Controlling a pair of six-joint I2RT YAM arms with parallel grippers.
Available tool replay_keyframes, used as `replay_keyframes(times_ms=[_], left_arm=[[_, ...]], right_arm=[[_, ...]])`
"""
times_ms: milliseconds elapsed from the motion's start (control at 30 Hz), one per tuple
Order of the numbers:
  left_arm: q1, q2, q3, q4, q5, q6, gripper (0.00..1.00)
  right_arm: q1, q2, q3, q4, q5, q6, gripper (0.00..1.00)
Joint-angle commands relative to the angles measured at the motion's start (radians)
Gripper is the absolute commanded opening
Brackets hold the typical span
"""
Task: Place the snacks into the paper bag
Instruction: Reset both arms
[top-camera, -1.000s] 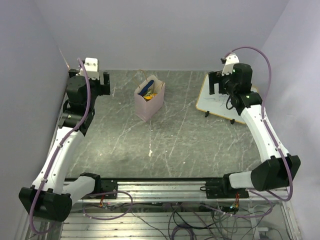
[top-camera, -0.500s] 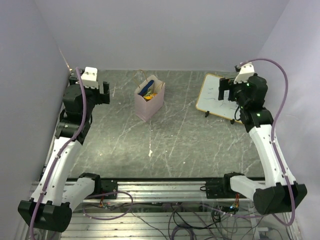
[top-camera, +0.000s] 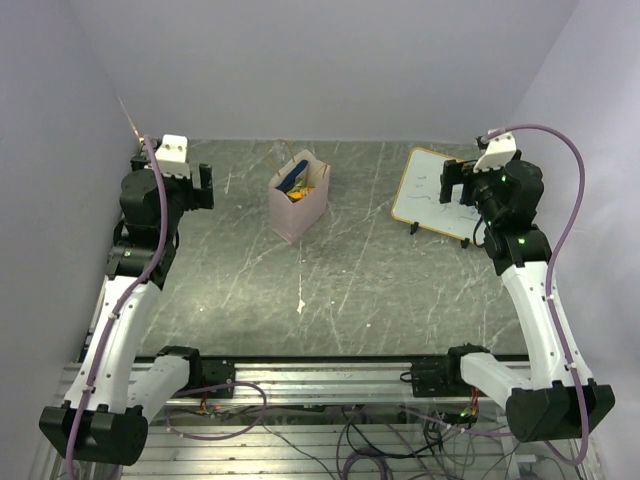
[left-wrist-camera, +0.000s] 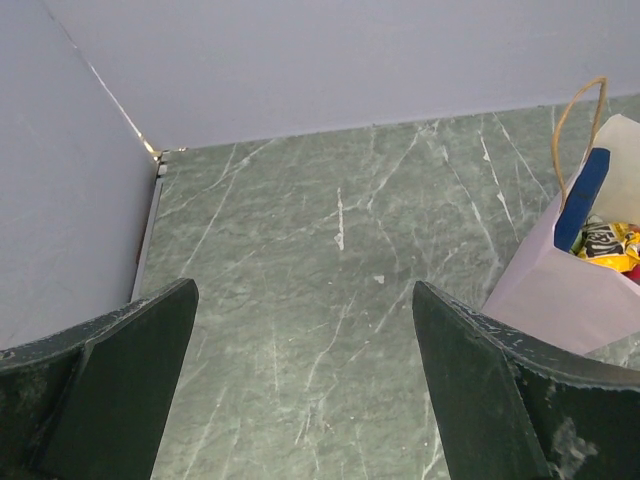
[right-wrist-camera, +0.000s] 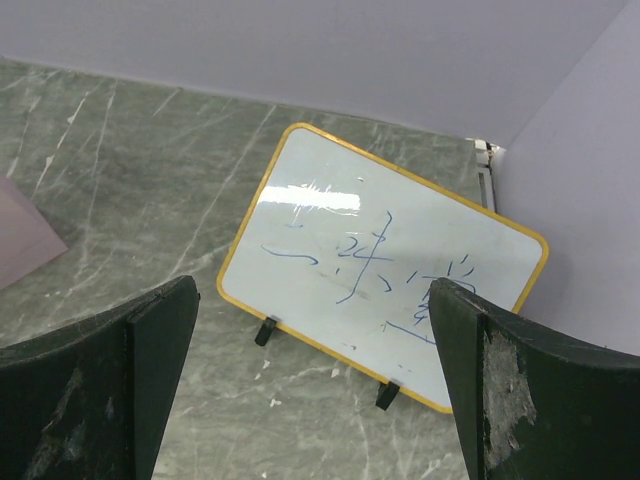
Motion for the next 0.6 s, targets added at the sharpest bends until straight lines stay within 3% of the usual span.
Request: replay_keyframes(times_ms=[0,567], left_arm=[[0.012,-0.001,0.024,-0.012,0.053,-0.001,0.99],[0.016,0.011,0.037,-0.016,0.071,0.003,1.0]], right_arm=[[-0.006,-0.002,0.0,0.003,-0.018,-0.009,1.0],[-0.008,0.007,0.006,-0.008,-0.042,-0.008,1.0]])
